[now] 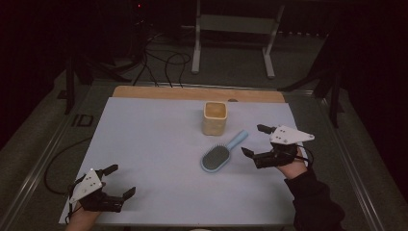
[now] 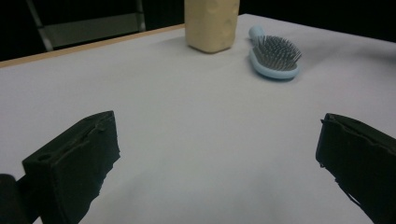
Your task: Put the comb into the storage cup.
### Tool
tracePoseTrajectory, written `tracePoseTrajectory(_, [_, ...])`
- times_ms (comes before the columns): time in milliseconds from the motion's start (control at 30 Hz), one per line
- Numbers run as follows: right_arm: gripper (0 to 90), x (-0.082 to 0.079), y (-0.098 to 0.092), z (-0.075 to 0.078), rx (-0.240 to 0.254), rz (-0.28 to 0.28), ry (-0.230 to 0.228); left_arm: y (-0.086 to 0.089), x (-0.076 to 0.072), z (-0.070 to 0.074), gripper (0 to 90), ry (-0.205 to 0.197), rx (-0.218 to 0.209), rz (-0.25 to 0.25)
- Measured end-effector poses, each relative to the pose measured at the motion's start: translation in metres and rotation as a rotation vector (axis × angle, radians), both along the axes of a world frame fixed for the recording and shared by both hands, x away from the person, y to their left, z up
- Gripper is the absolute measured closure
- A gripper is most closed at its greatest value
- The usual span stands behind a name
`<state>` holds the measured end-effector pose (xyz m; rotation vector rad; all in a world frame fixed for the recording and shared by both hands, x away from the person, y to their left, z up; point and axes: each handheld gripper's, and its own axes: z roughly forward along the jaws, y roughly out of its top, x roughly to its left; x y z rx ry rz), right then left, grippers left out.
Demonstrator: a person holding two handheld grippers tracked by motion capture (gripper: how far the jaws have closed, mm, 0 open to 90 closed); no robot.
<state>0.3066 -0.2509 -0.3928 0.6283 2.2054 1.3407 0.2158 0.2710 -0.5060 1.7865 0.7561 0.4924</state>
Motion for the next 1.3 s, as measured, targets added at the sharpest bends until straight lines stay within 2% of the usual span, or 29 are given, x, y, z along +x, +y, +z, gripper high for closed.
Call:
tracePoseTrajectory(233, [9.3,0.018,0.001,0.001,0.0,-0.019,-0.006,0.001,0.0,0.0,0.0,-0.004,0.002,0.005])
tracePoseTrajectory(567, [9.4,0.051,0.005,-0.005,-0.025,-0.059,0.015,0.0,-0.001,0.001,0.0,-0.008,0.007,0.005])
tracePoseTrajectory(800, [9.4,0.065,0.008,-0.008,-0.024,-0.076,0.031,0.0,-0.002,0.001,0.0,-0.014,0.009,0.006])
tracePoseTrajectory(1133, [10.3,0.089,0.014,-0.027,-0.055,-0.095,0.092,-0.001,-0.002,0.001,0.0,-0.018,0.01,0.005])
tracePoseTrajectory(1200, [12.7,0.091,0.015,-0.029,-0.065,-0.101,0.098,-0.001,-0.002,0.001,0.0,-0.016,0.011,0.005])
tracePoseTrajectory(1300, [13.8,0.098,0.02,-0.036,-0.104,-0.11,0.127,-0.001,-0.002,0.001,0.0,-0.017,0.009,0.004])
